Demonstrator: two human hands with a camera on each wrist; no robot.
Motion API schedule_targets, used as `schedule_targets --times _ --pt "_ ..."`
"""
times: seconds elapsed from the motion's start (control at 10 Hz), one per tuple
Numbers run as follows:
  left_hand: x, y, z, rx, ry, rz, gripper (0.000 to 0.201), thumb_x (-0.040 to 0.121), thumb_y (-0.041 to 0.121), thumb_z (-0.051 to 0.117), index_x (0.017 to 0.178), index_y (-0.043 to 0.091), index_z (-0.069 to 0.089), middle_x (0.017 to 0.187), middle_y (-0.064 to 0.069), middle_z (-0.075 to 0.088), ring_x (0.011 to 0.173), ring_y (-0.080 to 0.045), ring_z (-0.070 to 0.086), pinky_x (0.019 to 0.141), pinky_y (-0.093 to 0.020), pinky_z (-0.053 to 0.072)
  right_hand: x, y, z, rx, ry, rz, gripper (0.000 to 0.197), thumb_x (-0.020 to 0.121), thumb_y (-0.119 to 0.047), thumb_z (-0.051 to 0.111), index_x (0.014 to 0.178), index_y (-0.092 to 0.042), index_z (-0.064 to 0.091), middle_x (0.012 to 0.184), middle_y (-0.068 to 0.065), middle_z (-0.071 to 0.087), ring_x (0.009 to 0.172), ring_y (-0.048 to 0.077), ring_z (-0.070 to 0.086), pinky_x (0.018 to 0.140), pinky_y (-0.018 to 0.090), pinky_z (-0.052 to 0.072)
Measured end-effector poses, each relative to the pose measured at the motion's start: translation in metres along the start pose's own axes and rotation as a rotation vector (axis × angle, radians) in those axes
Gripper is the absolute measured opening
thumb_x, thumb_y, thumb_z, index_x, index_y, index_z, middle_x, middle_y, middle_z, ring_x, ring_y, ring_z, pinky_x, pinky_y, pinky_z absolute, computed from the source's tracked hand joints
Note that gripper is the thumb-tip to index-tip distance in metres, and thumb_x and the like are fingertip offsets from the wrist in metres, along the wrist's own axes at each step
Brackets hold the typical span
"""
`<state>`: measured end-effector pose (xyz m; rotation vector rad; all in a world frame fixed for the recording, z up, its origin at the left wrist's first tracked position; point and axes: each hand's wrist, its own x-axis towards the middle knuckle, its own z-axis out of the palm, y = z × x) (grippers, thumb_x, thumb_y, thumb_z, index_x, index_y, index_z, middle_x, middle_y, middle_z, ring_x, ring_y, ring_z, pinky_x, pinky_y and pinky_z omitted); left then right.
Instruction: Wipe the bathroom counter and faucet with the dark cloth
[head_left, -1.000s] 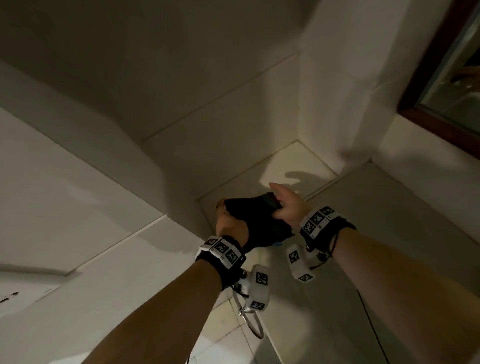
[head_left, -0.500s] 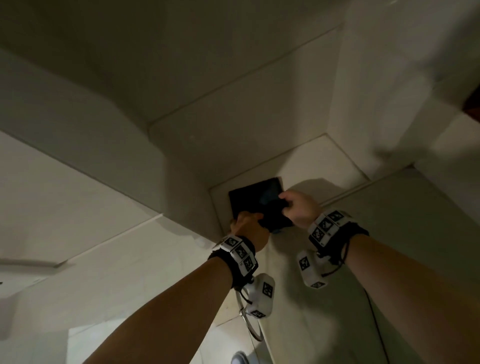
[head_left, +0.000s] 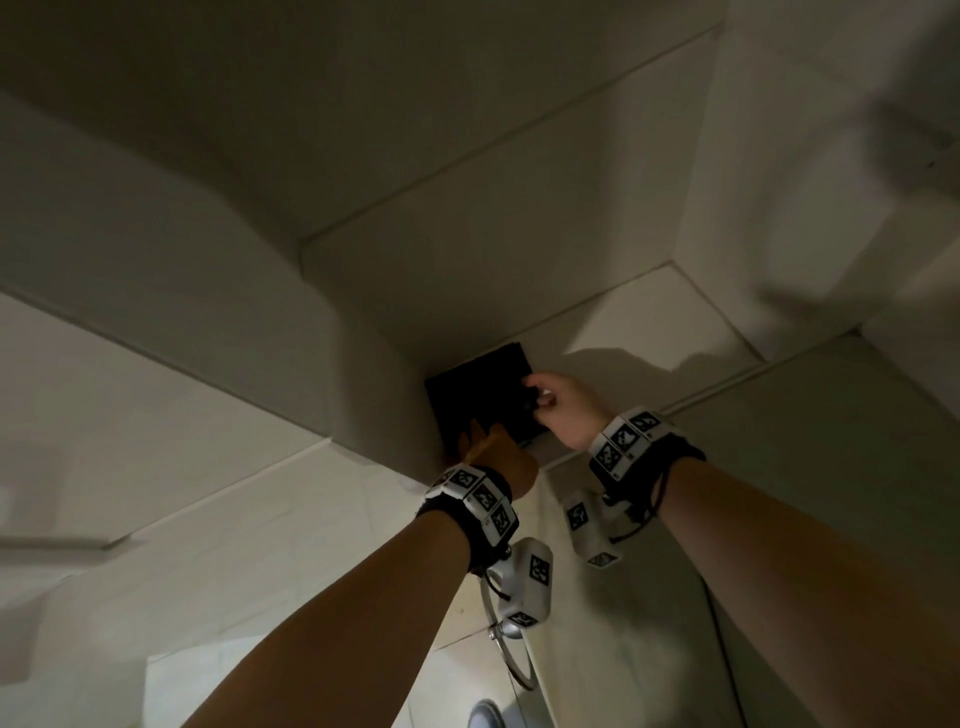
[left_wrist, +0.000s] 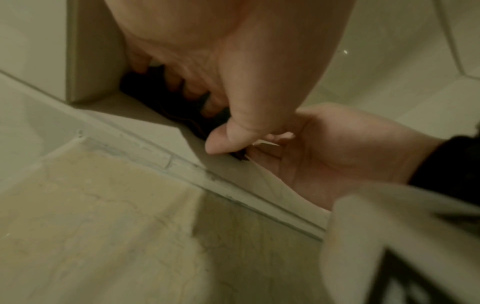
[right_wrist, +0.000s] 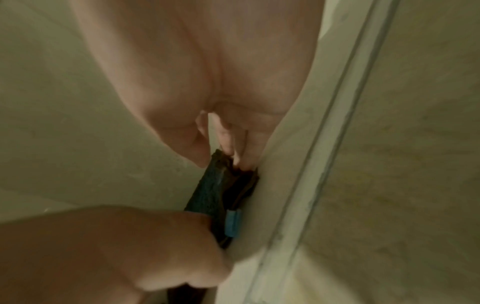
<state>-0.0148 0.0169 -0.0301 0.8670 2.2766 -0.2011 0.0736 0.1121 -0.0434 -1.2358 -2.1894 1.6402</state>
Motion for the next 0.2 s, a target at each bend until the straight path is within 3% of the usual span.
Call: schedule_targets --times 0.1,0.2 --pt "-0.0024 0.0008 -0.0018 -0.03 -0.029 0.01 0.074 0.091 0.029 0.049 0.154 0.019 0.011 0.161 -0.011 -0.001 0.147 -0.034 0.0 0.119 -0.048 0.013 -0.0051 0.0065 -0.0016 0.033 -0.002 0.028 0.05 0.088 0.002 0.055 0.135 -0.015 0.054 0.108 0.006 0.057 0.103 0.021 0.057 0.086 0.024 0.043" --pt "-0.0054 -0.0026 -0.0023 -0.026 -0.024 0.045 0.076 0.088 0.03 0.051 0.153 0.02 0.014 0.161 -0.009 0.001 0.147 -0.035 0.002 0.117 -0.051 0.016 -0.012 0.0133 -0.0038 0.071 0.064 0.009 0.048 0.086 0.003 0.057 0.132 -0.012 0.057 0.121 0.013 0.062 0.109 0.028 0.061 0.093 0.032 0.047"
